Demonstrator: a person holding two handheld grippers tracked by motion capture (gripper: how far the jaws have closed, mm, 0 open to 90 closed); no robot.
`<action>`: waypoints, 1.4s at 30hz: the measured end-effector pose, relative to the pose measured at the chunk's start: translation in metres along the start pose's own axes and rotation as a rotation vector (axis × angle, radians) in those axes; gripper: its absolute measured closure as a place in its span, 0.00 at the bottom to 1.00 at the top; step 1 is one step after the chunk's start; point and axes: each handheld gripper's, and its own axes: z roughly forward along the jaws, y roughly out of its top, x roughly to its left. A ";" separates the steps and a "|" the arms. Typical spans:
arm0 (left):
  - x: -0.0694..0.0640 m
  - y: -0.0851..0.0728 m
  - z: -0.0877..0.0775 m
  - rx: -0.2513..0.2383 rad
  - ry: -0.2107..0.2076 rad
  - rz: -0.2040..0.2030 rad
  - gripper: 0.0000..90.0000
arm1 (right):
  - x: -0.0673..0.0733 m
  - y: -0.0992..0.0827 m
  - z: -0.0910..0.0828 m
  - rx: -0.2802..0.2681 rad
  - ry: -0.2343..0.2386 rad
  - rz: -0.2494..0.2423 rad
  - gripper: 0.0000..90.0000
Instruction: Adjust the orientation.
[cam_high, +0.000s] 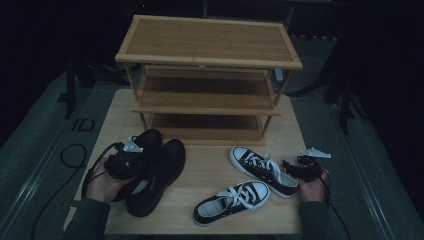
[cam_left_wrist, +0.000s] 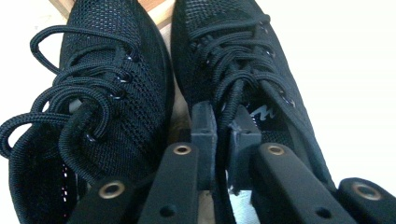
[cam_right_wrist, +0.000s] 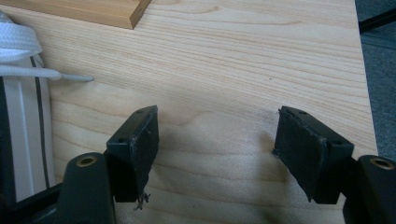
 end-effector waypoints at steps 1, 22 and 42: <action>0.000 -0.001 0.000 -0.005 0.010 -0.006 0.86 | 0.000 0.000 0.000 0.000 0.000 0.000 0.34; 0.027 -0.027 -0.038 -0.139 0.027 -0.176 0.43 | 0.000 0.000 0.000 0.000 0.000 0.000 0.33; 0.025 -0.021 -0.005 -0.066 0.037 -0.145 0.97 | 0.000 0.000 0.000 0.001 0.001 -0.001 0.33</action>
